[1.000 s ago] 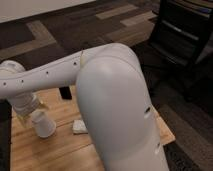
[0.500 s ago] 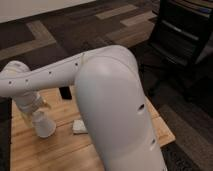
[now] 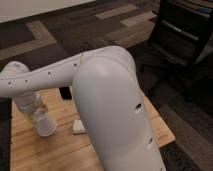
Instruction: Place the ceramic cup over the eraser
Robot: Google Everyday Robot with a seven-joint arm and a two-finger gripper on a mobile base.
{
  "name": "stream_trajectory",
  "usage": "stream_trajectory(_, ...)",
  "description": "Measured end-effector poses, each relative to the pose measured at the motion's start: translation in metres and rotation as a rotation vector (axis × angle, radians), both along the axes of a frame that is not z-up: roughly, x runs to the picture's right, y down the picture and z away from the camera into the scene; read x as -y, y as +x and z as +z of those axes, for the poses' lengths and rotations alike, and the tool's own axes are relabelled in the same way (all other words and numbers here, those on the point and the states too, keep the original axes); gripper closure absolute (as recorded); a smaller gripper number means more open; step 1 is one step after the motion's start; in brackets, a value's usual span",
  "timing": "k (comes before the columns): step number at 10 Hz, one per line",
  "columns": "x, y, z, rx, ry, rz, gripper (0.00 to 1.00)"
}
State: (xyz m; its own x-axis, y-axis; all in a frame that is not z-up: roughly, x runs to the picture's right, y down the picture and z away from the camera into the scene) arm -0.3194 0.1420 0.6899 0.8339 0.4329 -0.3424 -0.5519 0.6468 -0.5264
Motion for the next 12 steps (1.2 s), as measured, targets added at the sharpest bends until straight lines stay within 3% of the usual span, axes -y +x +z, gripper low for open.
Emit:
stream_trajectory(1,0.000,0.001,-0.001,-0.007,-0.005,0.001,1.00)
stream_trajectory(5,0.020,-0.004,-0.016,-0.015,0.014,0.001,1.00)
stream_trajectory(9,0.070,-0.009,-0.050,0.008,0.090,-0.010,1.00)
stream_trajectory(12,0.112,0.005,-0.068,0.000,0.159,-0.005,1.00)
